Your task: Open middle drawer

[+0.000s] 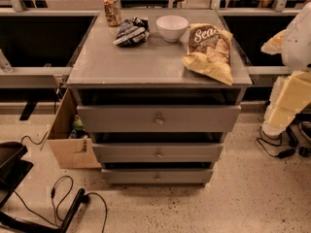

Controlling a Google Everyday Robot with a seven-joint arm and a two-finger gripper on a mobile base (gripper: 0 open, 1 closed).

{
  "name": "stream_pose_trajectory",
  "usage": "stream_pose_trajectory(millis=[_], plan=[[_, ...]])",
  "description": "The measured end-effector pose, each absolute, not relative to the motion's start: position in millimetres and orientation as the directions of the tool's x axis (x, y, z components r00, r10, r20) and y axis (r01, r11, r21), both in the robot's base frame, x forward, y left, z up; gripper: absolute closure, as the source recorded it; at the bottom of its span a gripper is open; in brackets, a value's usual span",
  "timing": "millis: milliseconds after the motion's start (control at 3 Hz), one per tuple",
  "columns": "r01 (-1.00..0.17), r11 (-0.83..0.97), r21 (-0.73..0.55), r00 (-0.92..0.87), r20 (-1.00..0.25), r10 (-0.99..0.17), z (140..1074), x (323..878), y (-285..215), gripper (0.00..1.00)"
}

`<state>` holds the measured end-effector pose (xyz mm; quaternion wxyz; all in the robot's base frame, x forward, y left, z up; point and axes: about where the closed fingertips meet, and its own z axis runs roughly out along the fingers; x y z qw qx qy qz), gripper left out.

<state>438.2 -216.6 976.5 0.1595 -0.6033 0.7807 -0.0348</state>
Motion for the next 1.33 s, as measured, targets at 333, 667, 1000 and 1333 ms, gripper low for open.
stream_pose_trajectory(millis=[333,667,1000,1333], plan=[[-0.931,0.270,-0.247,-0.221,-0.207,-0.953,976,438,-217,0.00],[-0.934,0.267,-0.237,-0.220,-0.207,-0.953,950,444,-214,0.00],[-0.944,0.247,-0.220,-0.200,-0.214,-0.956,889,443,-213,0.00],[-0.951,0.232,-0.203,-0.197,-0.179,-0.964,801,448,-213,0.00]])
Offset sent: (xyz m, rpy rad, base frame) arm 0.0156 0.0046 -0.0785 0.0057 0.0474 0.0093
